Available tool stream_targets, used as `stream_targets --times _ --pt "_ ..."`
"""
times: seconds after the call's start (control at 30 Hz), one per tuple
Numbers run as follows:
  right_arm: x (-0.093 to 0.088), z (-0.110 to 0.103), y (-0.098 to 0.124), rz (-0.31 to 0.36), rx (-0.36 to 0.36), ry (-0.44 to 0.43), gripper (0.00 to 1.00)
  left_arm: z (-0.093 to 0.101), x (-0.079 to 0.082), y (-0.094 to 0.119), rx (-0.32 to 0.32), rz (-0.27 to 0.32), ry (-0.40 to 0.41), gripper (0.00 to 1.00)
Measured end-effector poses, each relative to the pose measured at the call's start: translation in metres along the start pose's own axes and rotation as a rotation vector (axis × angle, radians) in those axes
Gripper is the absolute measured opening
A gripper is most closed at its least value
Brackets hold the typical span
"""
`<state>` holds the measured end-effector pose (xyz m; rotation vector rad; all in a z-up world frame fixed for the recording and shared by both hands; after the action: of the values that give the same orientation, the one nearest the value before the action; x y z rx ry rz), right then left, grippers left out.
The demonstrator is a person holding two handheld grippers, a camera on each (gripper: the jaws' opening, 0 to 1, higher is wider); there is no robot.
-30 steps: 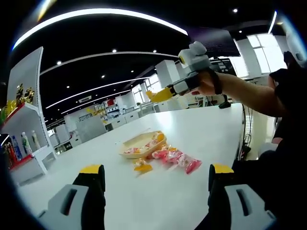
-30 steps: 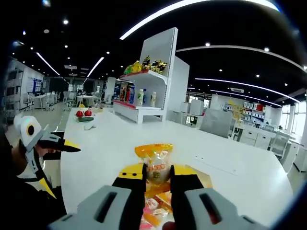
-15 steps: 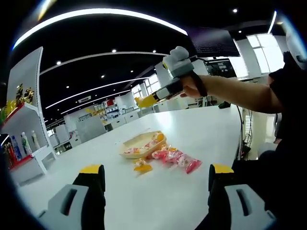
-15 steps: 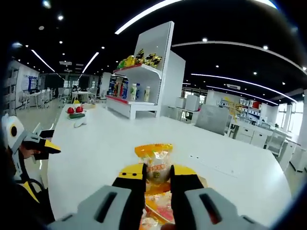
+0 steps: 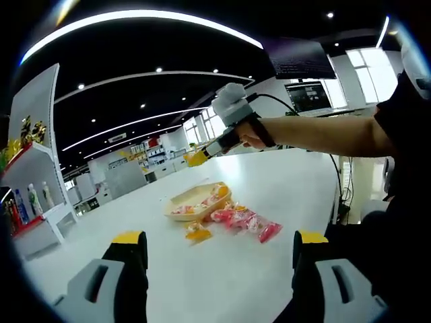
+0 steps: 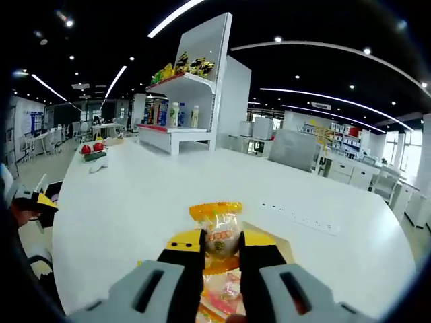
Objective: Pick up the marshmallows scattered on the table and place them into the bowl on the table
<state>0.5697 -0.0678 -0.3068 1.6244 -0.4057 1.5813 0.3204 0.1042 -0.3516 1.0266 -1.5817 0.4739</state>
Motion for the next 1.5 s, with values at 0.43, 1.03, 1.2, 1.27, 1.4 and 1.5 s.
stream_targets --times 0.43,1.03,1.2,1.27,1.4,1.5 --pt "-0.021 0.005 -0.019 -0.057 -0.005 -0.086 0.17 0.0 -0.004 0.002 0.002 -0.008 0.004 0.88" --pt "-0.051 0.005 -0.044 -0.14 -0.039 -0.082 0.17 0.001 -0.005 0.0 -0.009 -0.007 0.014 0.88" --pt "-0.061 0.008 -0.055 -0.152 -0.061 -0.078 0.18 0.001 -0.005 0.001 -0.005 -0.015 0.0 0.88" --pt "-0.064 0.012 -0.06 -0.156 -0.064 -0.093 0.18 0.0 -0.005 0.001 0.0 -0.015 -0.001 0.88" --pt "-0.063 0.013 -0.06 -0.138 -0.066 -0.094 0.17 0.0 -0.005 0.001 0.0 -0.009 0.008 0.88" --pt "-0.063 0.019 -0.063 -0.138 -0.062 -0.064 0.17 -0.001 -0.006 0.001 0.001 -0.012 0.008 0.88"
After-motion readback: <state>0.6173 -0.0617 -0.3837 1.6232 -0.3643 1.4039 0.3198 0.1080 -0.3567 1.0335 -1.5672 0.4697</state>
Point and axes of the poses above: the point that each gripper's makers call its tool centre point, and the gripper's own axes: y roughly backward along the fingers, z roughly to its right, x roughly out of its top, the point moved 8 cm from there along y, roughly backward along the fingers, and after that the axes turned 3 degrees about -z, right-handed, at the moved point
